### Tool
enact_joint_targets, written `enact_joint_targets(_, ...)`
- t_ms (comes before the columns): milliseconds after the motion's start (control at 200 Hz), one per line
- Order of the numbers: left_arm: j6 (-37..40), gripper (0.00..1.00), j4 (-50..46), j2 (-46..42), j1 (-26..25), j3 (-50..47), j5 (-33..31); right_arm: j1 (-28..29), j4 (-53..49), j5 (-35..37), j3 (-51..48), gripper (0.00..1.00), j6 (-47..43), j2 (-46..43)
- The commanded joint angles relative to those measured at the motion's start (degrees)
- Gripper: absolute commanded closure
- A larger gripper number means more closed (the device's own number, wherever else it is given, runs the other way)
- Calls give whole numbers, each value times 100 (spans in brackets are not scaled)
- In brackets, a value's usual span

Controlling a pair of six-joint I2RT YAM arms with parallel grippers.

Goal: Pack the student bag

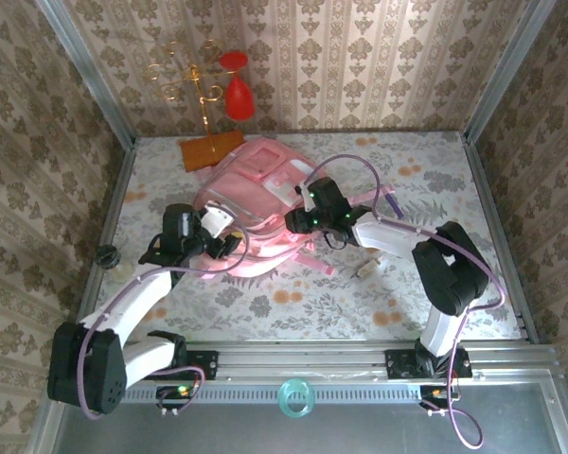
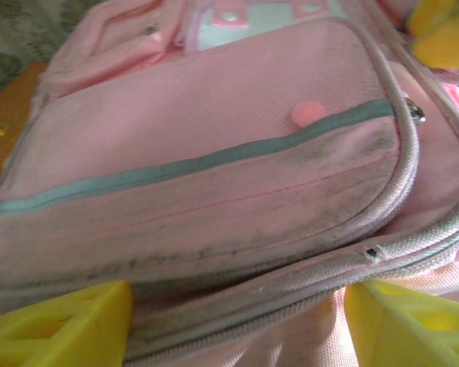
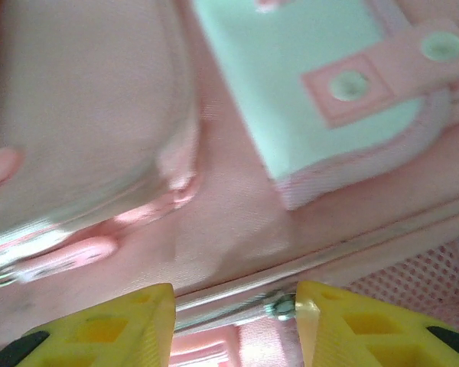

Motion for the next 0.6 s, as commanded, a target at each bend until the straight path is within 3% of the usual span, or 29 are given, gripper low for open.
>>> enact_joint_targets(0,-992,25,-32,-534,-267,-222,-1067,29,393,-387,-61,53,-581,-312)
enact_joint_targets(60,-1460,25,-101,-868,-285,-392,-1035,53,409,-394,-1,52,-741,-296)
enact_joint_targets(155,-2804,29,-267,-1288,-298,-493,-1131,12,352,-120,225,49,-637,-127)
enact_joint_targets(290,-4576,36,-472,-1242,-597,-327,-1314,-49,343,-399,779,46,-104,375)
enact_joint_targets(420,-5091,37,-297,-671,-1165,9,-1260,-51,339,-662,1157,45,410,799)
enact_joint_targets(595,-5517,45,17,302,-945,510,-824,-42,271,-803,1154,49,755,909)
